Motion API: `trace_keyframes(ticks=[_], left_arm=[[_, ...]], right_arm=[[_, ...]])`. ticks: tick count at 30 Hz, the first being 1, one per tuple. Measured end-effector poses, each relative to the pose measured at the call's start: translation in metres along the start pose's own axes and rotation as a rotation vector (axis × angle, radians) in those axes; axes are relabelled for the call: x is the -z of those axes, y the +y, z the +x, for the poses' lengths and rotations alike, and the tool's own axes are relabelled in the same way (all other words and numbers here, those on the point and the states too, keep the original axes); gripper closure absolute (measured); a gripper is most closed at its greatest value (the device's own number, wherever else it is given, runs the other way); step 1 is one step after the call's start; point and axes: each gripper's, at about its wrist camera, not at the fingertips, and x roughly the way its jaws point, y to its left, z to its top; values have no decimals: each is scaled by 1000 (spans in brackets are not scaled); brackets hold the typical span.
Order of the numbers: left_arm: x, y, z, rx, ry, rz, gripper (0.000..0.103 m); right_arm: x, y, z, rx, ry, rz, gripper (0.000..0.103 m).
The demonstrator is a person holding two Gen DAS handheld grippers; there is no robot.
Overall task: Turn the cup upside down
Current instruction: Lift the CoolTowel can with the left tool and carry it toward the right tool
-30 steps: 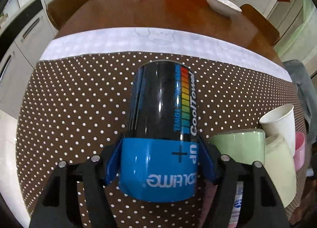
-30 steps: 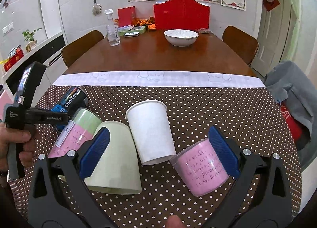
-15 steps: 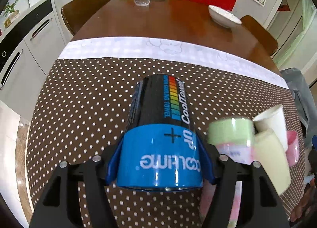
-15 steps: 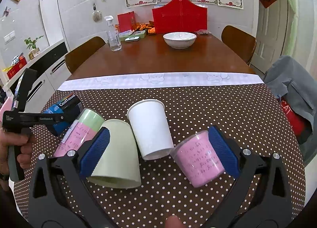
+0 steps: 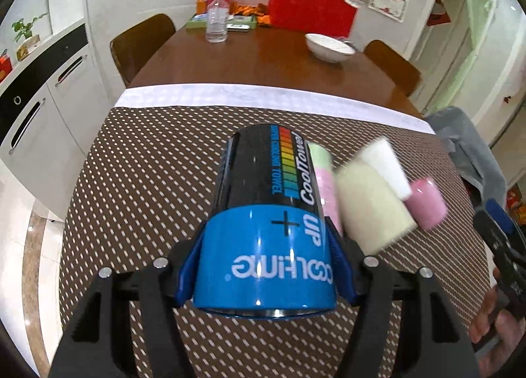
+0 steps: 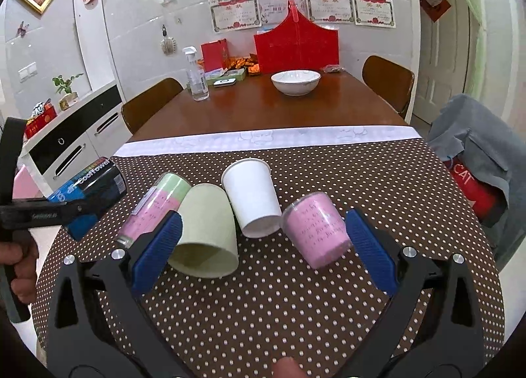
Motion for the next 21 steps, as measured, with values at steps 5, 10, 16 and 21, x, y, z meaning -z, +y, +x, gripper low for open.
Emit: trace_keyframes(ticks=[5, 10, 16, 21], left_arm=[[32, -28, -14, 42, -2, 29, 38], [58, -54, -18, 70, 2, 62, 38], [83, -67, -7, 114, 25, 51, 38], [97, -71, -5, 137, 31, 35, 38]], right_arm=[[14, -4, -17, 8, -11, 4, 6], [28, -7, -32, 20, -17, 2, 6], [40, -16, -43, 36, -17, 13, 6], [44, -22, -49, 55, -17, 10, 6]])
